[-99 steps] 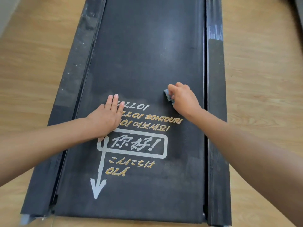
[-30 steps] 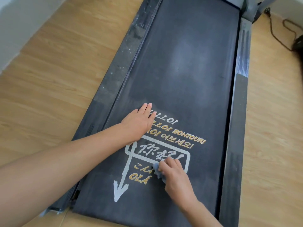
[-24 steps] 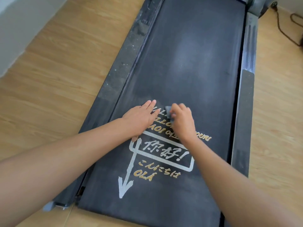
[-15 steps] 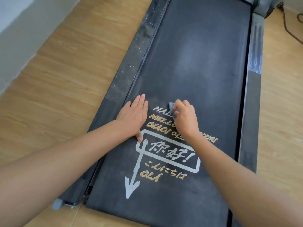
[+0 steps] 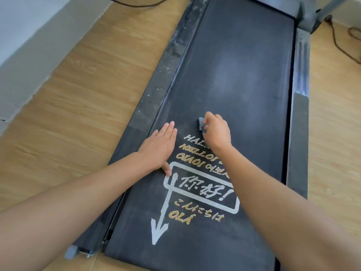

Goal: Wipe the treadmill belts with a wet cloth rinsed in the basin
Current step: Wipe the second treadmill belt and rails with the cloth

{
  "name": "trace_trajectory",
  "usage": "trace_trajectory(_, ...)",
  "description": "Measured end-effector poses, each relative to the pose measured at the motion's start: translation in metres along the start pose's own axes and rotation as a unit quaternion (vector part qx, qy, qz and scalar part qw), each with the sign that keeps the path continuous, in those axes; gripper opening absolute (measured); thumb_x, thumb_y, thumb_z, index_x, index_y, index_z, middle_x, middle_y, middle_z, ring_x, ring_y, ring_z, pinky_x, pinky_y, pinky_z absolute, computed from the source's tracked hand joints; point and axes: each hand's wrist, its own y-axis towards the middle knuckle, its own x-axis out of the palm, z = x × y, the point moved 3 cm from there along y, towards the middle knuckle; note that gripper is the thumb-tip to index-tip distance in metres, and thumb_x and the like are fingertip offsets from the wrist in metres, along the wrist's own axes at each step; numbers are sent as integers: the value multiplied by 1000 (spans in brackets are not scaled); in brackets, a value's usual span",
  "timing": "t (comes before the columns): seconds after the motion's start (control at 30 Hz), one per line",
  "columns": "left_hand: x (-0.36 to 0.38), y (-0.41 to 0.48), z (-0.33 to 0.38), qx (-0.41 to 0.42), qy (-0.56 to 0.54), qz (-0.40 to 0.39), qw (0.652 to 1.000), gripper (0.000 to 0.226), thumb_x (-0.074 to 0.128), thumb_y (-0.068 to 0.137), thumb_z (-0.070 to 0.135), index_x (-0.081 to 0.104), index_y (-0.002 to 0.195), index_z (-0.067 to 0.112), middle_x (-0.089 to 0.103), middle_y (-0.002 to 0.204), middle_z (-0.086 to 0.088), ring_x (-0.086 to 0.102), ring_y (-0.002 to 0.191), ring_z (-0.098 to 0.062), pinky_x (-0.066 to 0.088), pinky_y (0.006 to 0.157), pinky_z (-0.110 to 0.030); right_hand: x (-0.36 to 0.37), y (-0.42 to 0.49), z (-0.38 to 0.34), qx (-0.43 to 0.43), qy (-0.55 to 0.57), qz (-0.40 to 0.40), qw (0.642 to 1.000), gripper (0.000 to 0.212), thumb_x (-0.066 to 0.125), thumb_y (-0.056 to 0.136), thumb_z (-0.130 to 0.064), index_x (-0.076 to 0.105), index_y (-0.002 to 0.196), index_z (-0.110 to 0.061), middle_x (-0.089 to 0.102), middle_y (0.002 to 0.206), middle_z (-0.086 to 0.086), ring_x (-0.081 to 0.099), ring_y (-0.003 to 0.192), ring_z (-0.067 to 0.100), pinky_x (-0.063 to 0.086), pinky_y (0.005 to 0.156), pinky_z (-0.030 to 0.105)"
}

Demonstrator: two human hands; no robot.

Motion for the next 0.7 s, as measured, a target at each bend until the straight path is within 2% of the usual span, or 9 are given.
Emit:
trace_trajectory(0.1, -15, -5, -14, 21, -15, -69, 997, 154, 92, 68, 59, -18, 165, 12, -35, 169, -1, -23, 159, -17, 12, 132, -41, -1, -10, -7, -12, -39, -52, 998, 19, 55, 90, -1, 49, 96, -18, 51, 99, 7, 49, 87, 33, 41, 66, 38)
trace_trajectory(0.23, -91, -25, -39, 49, 30, -218, 974, 115, 80, 90, 51, 1, 170, 22, -13, 176, 8, 9, 163, -17, 21, 129, -36, -13, -111, -14, -85, -17, -305, 948, 25, 60, 82, 5, 54, 84, -19, 67, 94, 1, 64, 80, 24, 56, 64, 33)
trace_trajectory(0.33, -158, -63, -18, 62, 148, -219, 963, 98, 72, 98, 45, 12, 169, 16, -3, 178, 1, 12, 163, -22, 25, 128, -39, -83, -131, -2, 26, 196, -249, 948, 19, 61, 93, -5, 55, 83, -20, 71, 89, -2, 65, 77, 19, 55, 72, 36)
trace_trajectory(0.37, -183, -79, -7, 59, 135, -203, 968, 92, 70, 99, 45, 16, 169, 18, 4, 178, 1, 17, 162, -23, 26, 127, -40, -116, -133, -1, 70, 332, -220, 914, 19, 62, 97, -7, 56, 85, -20, 69, 88, 0, 63, 75, 19, 53, 71, 38)
trace_trajectory(0.43, -235, -112, 21, 54, 73, -144, 985, 79, 64, 103, 45, 24, 167, 23, 25, 174, 0, 31, 157, -23, 32, 124, -39, -183, -141, -6, 112, 588, -206, 774, 19, 59, 101, -5, 57, 87, -17, 65, 90, 5, 60, 77, 20, 49, 69, 39)
trace_trajectory(0.5, -275, -141, 51, 41, 1, -48, 998, 63, 57, 107, 42, 35, 164, 27, 41, 167, 2, 40, 152, -21, 36, 121, -37, -240, -153, -13, 99, 727, -204, 648, 15, 57, 101, -6, 61, 93, -18, 63, 98, 8, 62, 84, 24, 53, 68, 35)
trace_trajectory(0.53, -286, -152, 68, 30, -51, 9, 998, 54, 53, 109, 40, 43, 160, 28, 49, 161, 3, 45, 148, -20, 38, 119, -37, -261, -159, -16, 82, 758, -207, 613, 12, 56, 99, -8, 63, 98, -18, 63, 102, 9, 63, 89, 26, 55, 70, 34)
trace_trajectory(0.6, -291, -171, 105, 19, -219, 134, 966, 35, 53, 108, 41, 63, 140, 34, 68, 139, 7, 62, 130, -16, 48, 111, -42, -287, -170, -19, 56, 784, -209, 581, 18, 53, 99, -14, 64, 113, -17, 63, 113, 13, 65, 100, 31, 56, 76, 40)
trace_trajectory(0.7, -268, -179, 144, 18, -469, 238, 850, 19, 64, 92, 55, 69, 105, 42, 75, 101, 15, 72, 95, -10, 60, 91, -50, -296, -175, -15, 63, 802, -211, 556, 36, 47, 105, -29, 62, 131, -8, 65, 124, 19, 66, 108, 36, 57, 86, 48)
